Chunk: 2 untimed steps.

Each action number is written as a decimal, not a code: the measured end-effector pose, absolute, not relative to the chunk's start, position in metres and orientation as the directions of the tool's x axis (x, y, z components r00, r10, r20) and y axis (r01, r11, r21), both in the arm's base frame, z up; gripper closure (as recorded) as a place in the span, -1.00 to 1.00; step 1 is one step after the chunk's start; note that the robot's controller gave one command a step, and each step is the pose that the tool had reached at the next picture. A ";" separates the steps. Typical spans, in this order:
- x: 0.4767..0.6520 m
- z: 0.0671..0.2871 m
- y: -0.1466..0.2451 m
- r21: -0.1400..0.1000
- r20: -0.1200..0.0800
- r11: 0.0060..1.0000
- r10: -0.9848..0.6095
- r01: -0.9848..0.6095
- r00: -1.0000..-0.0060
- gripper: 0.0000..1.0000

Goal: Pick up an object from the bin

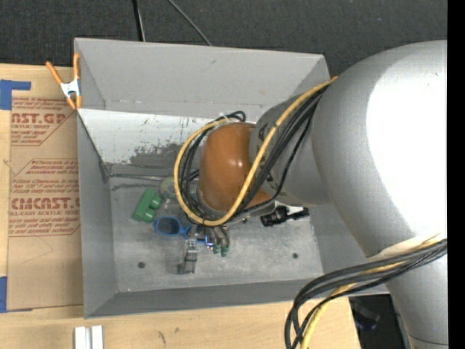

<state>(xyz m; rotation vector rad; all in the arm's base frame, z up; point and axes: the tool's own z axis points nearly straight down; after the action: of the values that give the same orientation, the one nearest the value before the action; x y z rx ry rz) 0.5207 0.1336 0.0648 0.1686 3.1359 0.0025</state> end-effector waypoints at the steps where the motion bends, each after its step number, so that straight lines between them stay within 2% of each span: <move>1: 0.521 0.065 0.134 0.002 -0.001 0.994 0.107 0.107 -0.994 -1.00; 2: 0.521 0.065 0.135 0.002 0.000 0.994 0.107 0.107 -0.994 1.00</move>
Offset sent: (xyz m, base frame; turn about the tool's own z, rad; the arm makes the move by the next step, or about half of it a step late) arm 0.0000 0.0000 0.0000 0.0000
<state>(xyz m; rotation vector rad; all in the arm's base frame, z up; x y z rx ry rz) 0.5208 0.1346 0.0649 0.1680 3.1367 0.0032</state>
